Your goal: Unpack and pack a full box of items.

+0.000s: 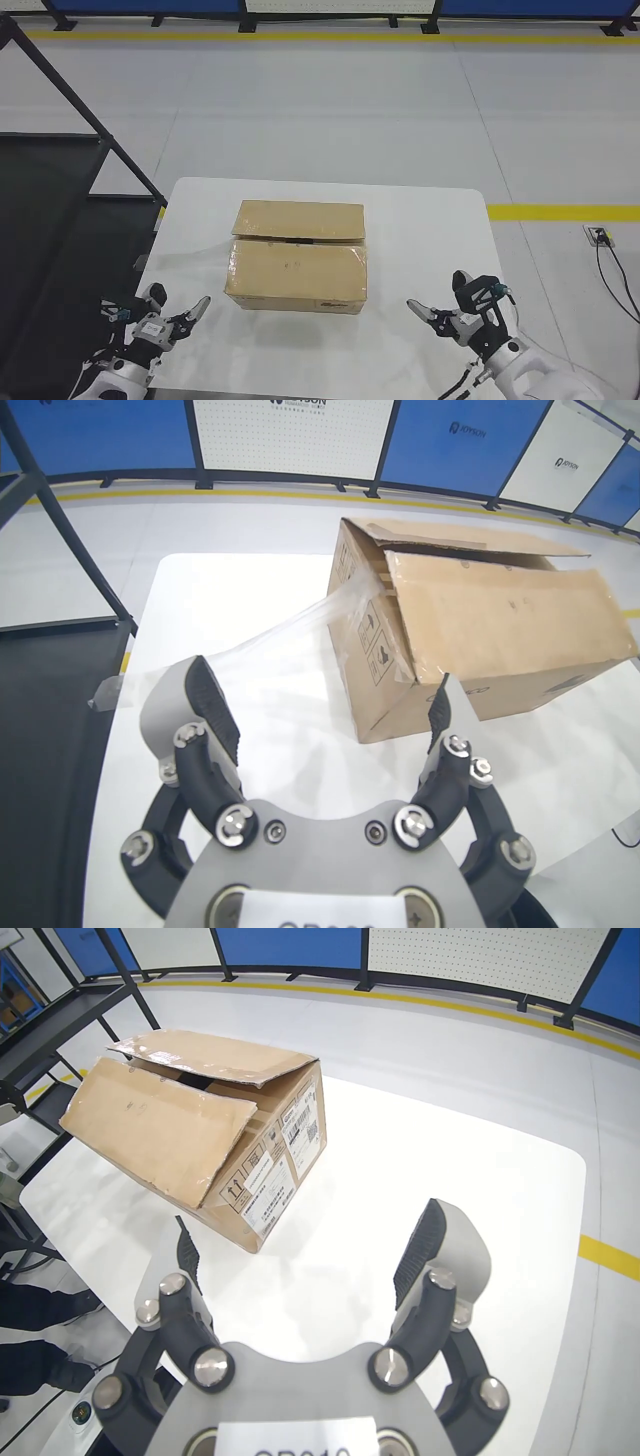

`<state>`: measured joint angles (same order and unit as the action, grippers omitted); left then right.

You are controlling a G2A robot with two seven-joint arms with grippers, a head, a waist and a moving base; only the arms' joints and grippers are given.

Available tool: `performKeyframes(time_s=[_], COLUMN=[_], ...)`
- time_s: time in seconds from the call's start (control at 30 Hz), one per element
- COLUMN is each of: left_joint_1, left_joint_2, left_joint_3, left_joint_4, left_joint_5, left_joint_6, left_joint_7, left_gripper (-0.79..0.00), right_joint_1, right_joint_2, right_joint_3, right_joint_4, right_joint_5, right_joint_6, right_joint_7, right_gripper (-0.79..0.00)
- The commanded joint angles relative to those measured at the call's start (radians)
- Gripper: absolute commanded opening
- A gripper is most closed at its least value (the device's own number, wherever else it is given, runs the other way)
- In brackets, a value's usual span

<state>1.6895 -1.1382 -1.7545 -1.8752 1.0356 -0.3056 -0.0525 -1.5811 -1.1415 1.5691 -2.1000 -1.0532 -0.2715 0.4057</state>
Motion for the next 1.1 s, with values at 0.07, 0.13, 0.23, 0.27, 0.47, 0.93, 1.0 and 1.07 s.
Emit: performKeyframes(time_s=[0.07,0.13,0.23,0.27,0.47,0.93,1.0,1.07], left_joint_1=[0.0,0.0,-0.01,-0.021,-0.127,-0.28,-0.28,-0.276], left_joint_2=[0.0,0.0,-0.002,-0.003,-0.002,0.005,0.006,0.006], left_joint_3=[0.0,0.0,0.012,0.033,0.039,-0.016,-0.018,-0.013], left_joint_4=[0.0,0.0,-0.001,0.0,0.03,0.168,0.171,0.17], left_joint_5=[-0.001,-0.001,0.009,0.013,-0.09,-0.37,-0.354,-0.335], left_joint_6=[-0.001,-0.001,0.018,0.022,0.02,-0.004,-0.008,-0.004], left_joint_7=[0.0,0.0,0.003,-0.007,-0.097,-0.267,-0.26,-0.246], left_gripper=[0.0,0.0,0.0,0.0,0.0,0.0,0.0,0.0], right_joint_1=[0.0,0.0,0.0,0.017,0.203,0.627,0.656,0.679], right_joint_2=[0.0,0.0,-0.002,-0.003,-0.01,-0.026,-0.027,-0.029], right_joint_3=[0.0,0.0,-0.017,-0.025,-0.129,-0.263,-0.277,-0.294], right_joint_4=[0.0,0.0,0.023,0.044,0.161,0.599,0.638,0.667], right_joint_5=[0.0,0.0,0.068,0.099,0.224,0.864,0.902,0.919], right_joint_6=[0.0,0.0,-0.019,-0.032,-0.082,-0.192,-0.203,-0.204], right_joint_7=[0.0,0.0,-0.011,-0.008,0.083,0.498,0.52,0.523], right_gripper=[0.0,0.0,0.0,0.0,0.0,0.0,0.0,0.0])
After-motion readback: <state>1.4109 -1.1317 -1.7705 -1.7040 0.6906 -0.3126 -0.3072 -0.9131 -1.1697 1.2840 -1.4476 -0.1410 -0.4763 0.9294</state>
